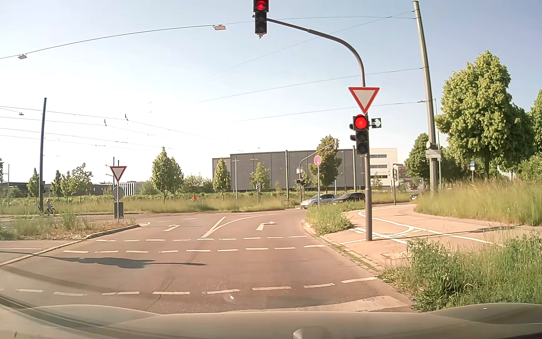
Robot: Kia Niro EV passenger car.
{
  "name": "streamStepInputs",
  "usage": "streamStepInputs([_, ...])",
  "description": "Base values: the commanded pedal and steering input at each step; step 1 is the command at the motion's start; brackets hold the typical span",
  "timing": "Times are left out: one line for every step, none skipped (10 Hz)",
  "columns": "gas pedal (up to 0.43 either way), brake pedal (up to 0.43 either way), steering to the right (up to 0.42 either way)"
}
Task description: Follow the waypoints while adhering to traffic rules and regulations
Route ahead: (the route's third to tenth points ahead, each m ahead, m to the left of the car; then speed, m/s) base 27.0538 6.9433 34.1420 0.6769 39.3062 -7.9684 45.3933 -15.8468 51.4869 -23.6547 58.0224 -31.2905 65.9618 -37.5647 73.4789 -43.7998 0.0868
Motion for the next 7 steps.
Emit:
streamStepInputs([0.000, 0.329, -0.045])
streamStepInputs([0.000, 0.335, -0.045])
streamStepInputs([0.000, 0.329, -0.045])
streamStepInputs([0.000, 0.329, -0.044])
streamStepInputs([0.000, 0.329, -0.044])
streamStepInputs([0.000, 0.329, -0.043])
streamStepInputs([0.000, 0.329, -0.043])
